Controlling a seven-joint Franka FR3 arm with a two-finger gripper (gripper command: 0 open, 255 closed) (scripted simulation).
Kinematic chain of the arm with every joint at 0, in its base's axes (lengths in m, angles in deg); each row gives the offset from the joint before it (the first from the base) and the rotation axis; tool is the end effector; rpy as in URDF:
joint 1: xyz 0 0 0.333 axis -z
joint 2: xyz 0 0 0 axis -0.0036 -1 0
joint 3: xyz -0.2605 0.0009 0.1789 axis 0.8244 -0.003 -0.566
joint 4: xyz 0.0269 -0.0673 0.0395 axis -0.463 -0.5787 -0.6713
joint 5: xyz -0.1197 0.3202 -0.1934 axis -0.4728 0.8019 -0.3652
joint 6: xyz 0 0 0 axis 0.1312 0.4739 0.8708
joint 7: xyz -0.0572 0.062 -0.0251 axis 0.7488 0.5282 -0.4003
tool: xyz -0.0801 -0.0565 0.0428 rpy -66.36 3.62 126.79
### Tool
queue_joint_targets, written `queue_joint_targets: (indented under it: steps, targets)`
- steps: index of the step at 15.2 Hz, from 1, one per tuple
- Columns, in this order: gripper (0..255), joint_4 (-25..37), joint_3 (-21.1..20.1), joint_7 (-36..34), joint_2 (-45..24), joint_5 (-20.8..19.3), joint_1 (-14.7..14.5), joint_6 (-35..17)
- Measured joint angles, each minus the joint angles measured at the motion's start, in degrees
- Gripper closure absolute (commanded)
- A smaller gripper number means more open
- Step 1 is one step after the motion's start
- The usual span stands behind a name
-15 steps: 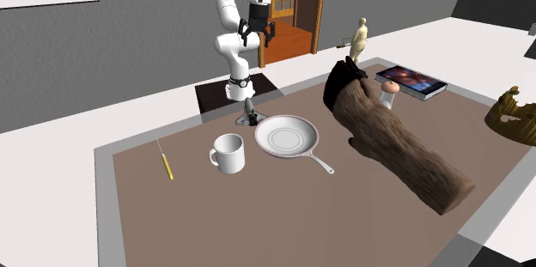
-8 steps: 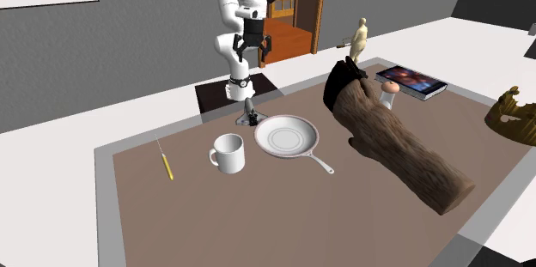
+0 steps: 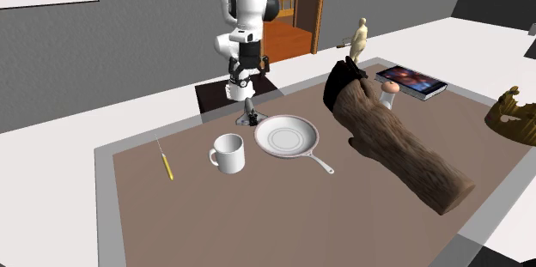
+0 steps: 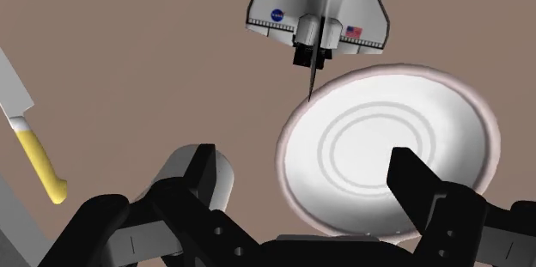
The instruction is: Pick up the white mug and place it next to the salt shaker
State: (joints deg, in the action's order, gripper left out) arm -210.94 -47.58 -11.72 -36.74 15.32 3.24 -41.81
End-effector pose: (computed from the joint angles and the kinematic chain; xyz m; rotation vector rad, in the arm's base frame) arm 0.4531 -0.0931 0.4884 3.0401 -0.1118 0.1560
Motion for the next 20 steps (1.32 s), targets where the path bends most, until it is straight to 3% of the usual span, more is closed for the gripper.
queue_joint_targets:
  steps: [11, 16, 20]
  targets:
    - [0, 16.9, 4.7, 10.8, -24.3, 7.9, 1.6, -7.6]
    - [0, 28.6, 4.7, 15.6, -35.9, 12.6, 4.0, -7.0]
    - [0, 29.8, 4.4, 16.4, -39.4, 13.7, 4.5, -9.2]
